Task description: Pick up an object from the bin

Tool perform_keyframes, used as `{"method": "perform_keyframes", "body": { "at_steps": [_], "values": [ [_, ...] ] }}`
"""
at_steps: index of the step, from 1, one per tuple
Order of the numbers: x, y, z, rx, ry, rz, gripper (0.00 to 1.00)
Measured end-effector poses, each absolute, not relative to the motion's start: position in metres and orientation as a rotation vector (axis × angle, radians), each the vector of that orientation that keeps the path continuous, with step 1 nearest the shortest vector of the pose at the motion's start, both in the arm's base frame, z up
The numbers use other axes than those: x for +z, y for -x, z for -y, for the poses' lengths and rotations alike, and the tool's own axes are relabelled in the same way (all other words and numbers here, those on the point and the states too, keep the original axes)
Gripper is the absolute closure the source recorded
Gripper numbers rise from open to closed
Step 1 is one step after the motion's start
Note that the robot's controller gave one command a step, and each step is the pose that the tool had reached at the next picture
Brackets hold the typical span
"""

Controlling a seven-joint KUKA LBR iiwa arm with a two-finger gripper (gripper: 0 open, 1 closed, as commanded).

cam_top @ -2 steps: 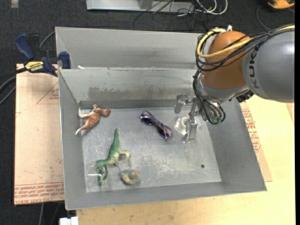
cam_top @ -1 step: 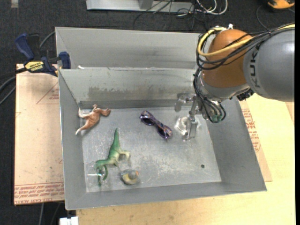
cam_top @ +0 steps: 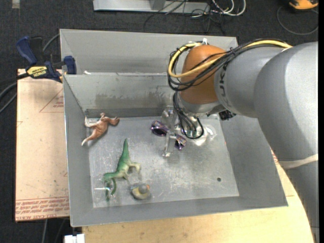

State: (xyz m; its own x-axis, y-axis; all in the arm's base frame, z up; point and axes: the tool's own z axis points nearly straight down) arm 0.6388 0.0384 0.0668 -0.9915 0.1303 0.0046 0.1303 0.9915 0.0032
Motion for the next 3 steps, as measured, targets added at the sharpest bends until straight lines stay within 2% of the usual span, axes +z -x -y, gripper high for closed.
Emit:
{"method": "perform_keyframes", "body": {
  "at_steps": [1, 2, 3],
  "values": [
    [0.071, -0.624, -0.008, -0.002, -0.196, 3.141, 1.00],
    [0.071, -0.624, -0.008, -0.002, -0.196, 3.141, 1.00],
    [0.071, -0.650, -0.039, -0.005, -0.226, 3.145, 1.00]
  ]
}}
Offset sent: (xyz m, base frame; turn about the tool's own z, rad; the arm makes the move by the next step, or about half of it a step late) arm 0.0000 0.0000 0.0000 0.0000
